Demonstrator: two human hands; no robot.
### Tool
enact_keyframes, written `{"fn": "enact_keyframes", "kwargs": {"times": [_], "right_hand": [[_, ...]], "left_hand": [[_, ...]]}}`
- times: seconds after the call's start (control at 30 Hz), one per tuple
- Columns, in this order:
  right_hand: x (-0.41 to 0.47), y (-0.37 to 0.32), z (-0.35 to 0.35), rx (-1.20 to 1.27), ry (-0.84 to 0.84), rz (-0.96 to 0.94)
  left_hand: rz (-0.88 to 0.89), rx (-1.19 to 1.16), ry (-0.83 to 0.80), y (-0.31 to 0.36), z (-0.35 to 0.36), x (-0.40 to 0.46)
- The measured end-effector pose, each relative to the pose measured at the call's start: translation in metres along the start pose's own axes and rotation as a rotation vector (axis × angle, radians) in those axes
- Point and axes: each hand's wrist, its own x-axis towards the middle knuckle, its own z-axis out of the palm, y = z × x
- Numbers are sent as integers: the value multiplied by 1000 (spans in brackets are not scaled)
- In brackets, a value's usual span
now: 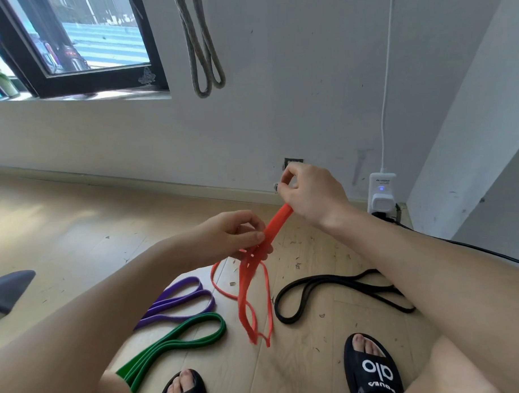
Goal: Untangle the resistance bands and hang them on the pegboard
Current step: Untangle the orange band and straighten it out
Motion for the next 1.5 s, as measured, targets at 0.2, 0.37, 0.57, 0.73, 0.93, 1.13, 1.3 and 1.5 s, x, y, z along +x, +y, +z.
{"fn": "enact_keyframes", "kwargs": {"times": [0.2, 0.37, 0.57, 0.73, 0.93, 1.13, 1.3, 1.5], "right_hand": [[1, 0, 2, 122, 13, 36], [3, 6, 0, 94, 25, 63], [3, 3, 2, 68, 39, 38], [2, 10, -1, -13, 30, 52], [0, 8, 3, -118, 4, -22], [2, 11, 8, -183, -65, -31], [-2, 14, 18, -235, -251, -21], [-7, -10, 15, 50, -201, -116]], "left_hand": [[-10, 100, -2, -4, 4, 1], [-38, -265, -99, -5, -2, -3], [-92, -238, -70, -10, 4, 0], [-52, -174, 95, -7, 0, 1], [-117, -160, 170, -6, -3, 5], [-100, -227, 269, -2, -8, 4], [-13, -222, 284, -2, -4, 0], [32, -230, 240, -2, -2, -2]]}}
